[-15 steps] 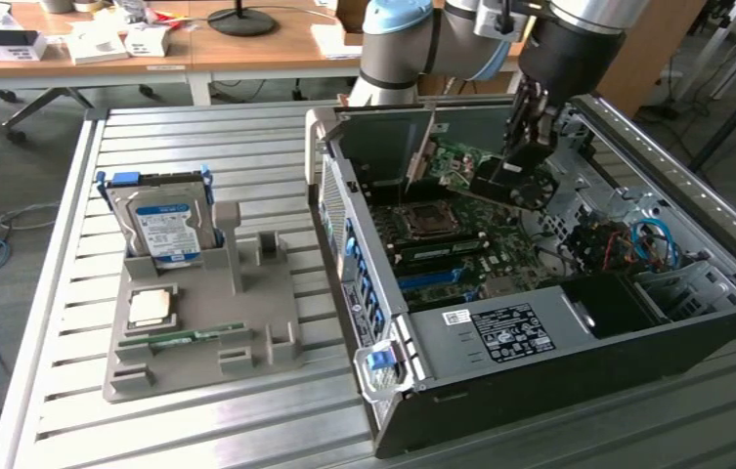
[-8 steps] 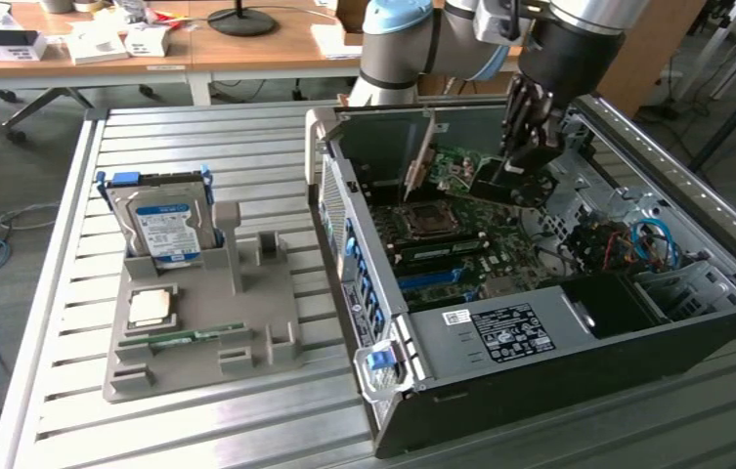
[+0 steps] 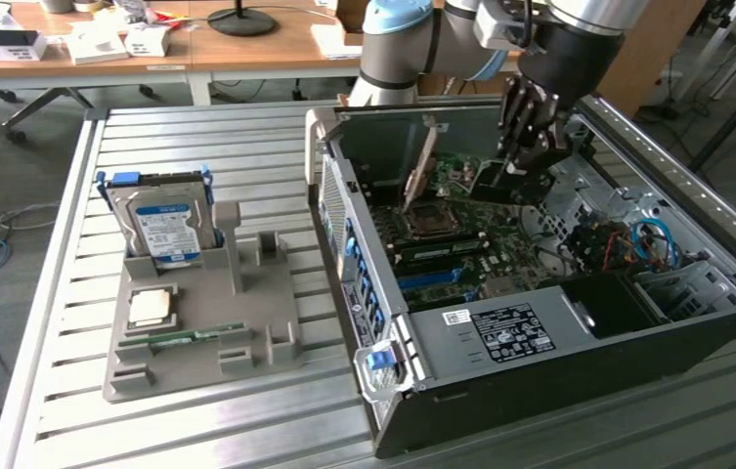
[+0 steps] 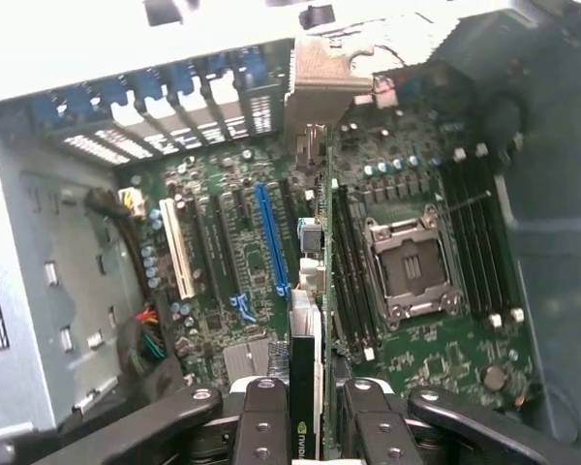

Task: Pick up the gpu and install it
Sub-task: 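Insert the gpu into the slot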

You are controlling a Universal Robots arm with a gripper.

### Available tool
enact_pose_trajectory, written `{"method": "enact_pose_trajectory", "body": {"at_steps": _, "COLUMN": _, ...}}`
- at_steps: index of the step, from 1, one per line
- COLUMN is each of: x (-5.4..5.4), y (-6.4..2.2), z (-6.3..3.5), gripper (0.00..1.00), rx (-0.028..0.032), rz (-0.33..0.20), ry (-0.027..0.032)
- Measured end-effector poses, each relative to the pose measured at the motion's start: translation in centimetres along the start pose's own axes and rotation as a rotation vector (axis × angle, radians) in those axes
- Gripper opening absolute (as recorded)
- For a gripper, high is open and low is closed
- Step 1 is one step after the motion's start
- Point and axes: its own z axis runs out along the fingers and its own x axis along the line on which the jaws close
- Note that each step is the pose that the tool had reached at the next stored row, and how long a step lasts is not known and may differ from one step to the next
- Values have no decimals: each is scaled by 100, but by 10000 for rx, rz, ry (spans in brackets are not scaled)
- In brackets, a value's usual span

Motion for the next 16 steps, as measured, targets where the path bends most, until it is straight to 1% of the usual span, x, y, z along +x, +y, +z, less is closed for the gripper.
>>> {"method": "enact_pose_trajectory", "body": {"at_steps": 7, "x": 0, "y": -1, "z": 7, "gripper": 26, "rx": -25, "rz": -1267, "ry": 90}}
{"method": "enact_pose_trajectory", "body": {"at_steps": 9, "x": -1, "y": -1, "z": 8, "gripper": 26, "rx": -31, "rz": -1538, "ry": 111}}
{"method": "enact_pose_trajectory", "body": {"at_steps": 14, "x": -1, "y": 0, "z": 9, "gripper": 26, "rx": -30, "rz": -1658, "ry": 117}}
{"method": "enact_pose_trajectory", "body": {"at_steps": 16, "x": -1, "y": 2, "z": 10, "gripper": 26, "rx": -7, "rz": -1690, "ry": 99}}
